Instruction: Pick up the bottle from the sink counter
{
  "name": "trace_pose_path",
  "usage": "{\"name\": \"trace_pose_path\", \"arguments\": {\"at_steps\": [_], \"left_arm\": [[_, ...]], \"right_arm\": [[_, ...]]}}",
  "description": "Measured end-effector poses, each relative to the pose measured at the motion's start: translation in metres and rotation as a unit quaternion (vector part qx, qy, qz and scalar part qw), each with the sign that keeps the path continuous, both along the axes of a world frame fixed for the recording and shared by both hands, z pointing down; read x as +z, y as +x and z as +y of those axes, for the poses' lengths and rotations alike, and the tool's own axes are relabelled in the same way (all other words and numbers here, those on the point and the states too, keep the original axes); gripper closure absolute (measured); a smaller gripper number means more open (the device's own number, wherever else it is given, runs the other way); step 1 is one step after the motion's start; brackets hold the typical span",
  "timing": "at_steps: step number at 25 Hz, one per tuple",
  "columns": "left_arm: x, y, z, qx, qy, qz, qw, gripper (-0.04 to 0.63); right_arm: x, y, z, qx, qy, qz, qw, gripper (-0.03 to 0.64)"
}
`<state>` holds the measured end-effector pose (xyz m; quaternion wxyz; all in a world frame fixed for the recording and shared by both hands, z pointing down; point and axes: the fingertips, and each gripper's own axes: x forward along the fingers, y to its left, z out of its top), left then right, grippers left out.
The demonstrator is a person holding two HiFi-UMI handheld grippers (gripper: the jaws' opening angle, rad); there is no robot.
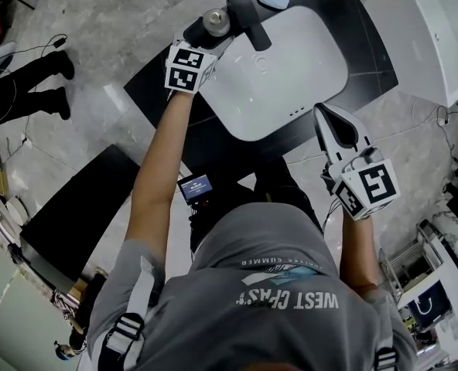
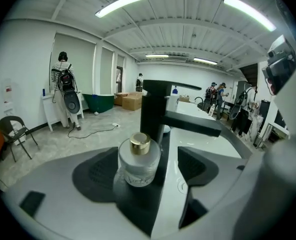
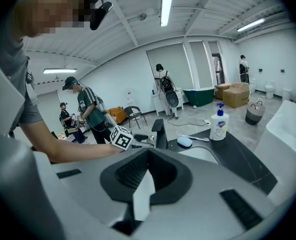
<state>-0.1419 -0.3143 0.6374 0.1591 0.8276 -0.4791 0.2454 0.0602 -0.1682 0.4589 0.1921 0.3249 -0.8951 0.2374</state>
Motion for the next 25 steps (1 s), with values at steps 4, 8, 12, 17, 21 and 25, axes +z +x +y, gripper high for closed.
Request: {"name": "trace_pose_path", "arguments": {"at_steps": [4, 8, 12, 17, 21, 25], "left_arm": [[-0.003, -0.013, -0.003, -0.006, 0.015, -0.012, 0.9998, 0.219], [0.004, -0.018, -0.005, -0.011, 0.029, -0.015, 0.9994, 0.209], [0.013, -0.019, -0.012, -0.009, 0.037, -0.022, 0.999, 0.206], [0.023, -0.025, -0.021, -0.009, 0.034, -0.034, 0.9988, 0.204], [0.024, -0.02, -0.028, 0.013, 0.049, -0.034, 0.9981, 0.204], [0.02, -0.012, -0.035, 0.034, 0.063, -0.018, 0.9973, 0.204]], "right_arm": [[-0.004, -0.01, 0.002, -0.004, -0.002, 0.0, 1.0, 0.615], [0.001, -0.014, 0.003, -0.007, -0.007, 0.002, 1.0, 0.615], [0.008, -0.012, 0.004, -0.008, -0.013, 0.005, 1.0, 0.615], [0.009, -0.011, 0.002, -0.007, -0.021, 0.008, 1.0, 0.615], [0.013, -0.008, 0.002, -0.005, -0.027, 0.011, 1.0, 0.615], [0.016, -0.005, 0.001, -0.003, -0.03, 0.013, 0.999, 0.615]]}}
